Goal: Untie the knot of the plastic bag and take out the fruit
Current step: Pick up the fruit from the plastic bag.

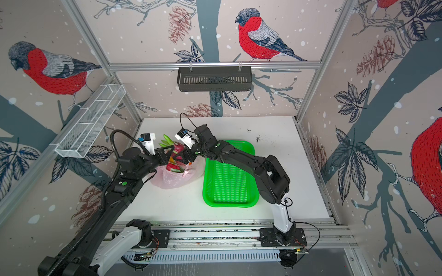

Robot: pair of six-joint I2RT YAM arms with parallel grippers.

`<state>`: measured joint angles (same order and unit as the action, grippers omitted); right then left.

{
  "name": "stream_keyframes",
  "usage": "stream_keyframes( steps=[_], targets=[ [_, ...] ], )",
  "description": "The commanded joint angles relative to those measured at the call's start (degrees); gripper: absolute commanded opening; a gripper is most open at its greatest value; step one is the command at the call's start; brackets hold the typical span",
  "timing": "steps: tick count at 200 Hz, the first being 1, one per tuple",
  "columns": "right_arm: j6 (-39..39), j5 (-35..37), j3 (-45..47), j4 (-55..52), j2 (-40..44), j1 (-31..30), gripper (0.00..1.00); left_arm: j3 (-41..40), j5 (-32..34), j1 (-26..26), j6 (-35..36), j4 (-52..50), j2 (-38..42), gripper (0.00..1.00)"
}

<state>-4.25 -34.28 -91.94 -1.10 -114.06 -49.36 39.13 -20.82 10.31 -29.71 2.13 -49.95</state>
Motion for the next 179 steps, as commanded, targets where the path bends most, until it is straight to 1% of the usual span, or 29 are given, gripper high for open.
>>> stream_keyframes(
  steps=[1, 37, 90, 105, 179],
  targets=[
    [1.3, 2.1, 0.4, -2.8, 0.3, -0.4, 0.83, 0.8, -1.3, 0.0, 0.4, 7.5, 0.8, 0.0],
    [2.9, 4.0, 1.0, -3.1, 0.8, -1.4, 0.92, 0.6, -0.9, 0.0, 0.2, 7.5, 1.5, 0.0],
    [4.5, 9.0, 2.2, -2.5, 1.4, -2.6, 0.94, 0.6, -0.7, 0.0, 0.1, 7.9, 1.6, 0.0],
    [4.8, 11.2, 3.0, -1.8, 2.1, -3.1, 1.0, 0.7, -0.4, 0.0, 0.1, 7.8, 1.7, 0.0],
    [6.8, 21.2, 9.3, 3.1, 9.3, -4.5, 0.99, 1.7, -0.1, 0.0, 0.7, 7.0, 1.7, 0.0]
  ],
)
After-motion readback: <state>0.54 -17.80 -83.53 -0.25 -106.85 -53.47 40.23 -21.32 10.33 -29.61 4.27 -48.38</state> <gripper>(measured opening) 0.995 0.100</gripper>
